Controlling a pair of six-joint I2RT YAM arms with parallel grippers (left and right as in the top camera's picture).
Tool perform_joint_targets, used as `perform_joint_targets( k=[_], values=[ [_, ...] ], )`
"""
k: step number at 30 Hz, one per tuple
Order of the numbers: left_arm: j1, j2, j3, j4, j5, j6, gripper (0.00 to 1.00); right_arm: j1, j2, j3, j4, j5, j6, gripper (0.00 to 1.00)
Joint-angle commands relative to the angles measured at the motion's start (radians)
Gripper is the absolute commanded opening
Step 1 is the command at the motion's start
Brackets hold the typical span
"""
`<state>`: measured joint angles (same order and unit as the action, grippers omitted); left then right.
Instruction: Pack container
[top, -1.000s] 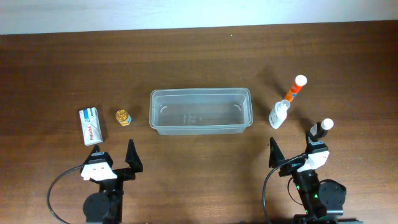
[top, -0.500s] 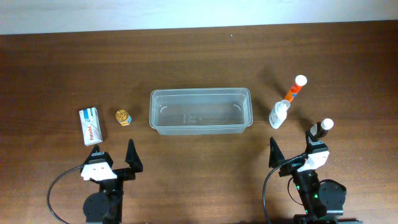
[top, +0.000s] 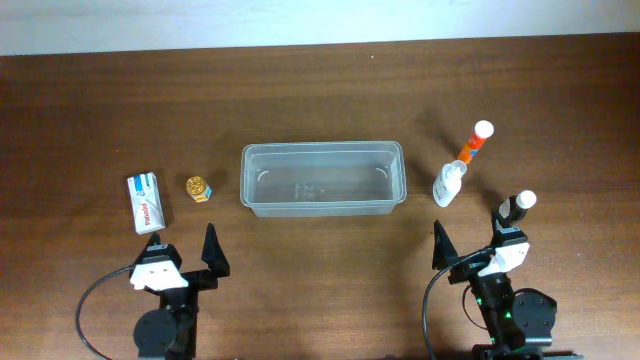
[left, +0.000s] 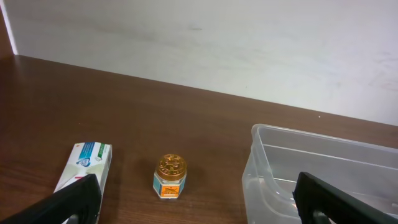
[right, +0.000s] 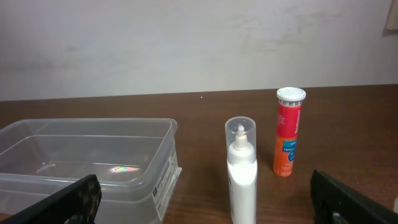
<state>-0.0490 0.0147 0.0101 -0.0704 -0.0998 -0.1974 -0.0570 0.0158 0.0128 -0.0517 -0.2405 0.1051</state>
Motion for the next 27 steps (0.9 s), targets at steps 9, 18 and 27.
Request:
perform_joint_targets(
  k=[9, 18, 27],
  values=[
    [0.006, -0.009, -0.001, -0.006, 0.014, 0.020, 1.00, 0.006, -0.012, -0.007, -0.004, 0.013, 0.003, 0.98],
    [0.006, -0.009, -0.001, -0.005, 0.014, 0.020, 0.99, 0.004, -0.012, -0.007, -0.004, 0.017, 0.003, 0.98],
    [0.006, -0.009, -0.001, -0.005, 0.014, 0.020, 0.99, 0.004, -0.011, 0.037, 0.081, -0.018, 0.060, 0.98]
  ],
)
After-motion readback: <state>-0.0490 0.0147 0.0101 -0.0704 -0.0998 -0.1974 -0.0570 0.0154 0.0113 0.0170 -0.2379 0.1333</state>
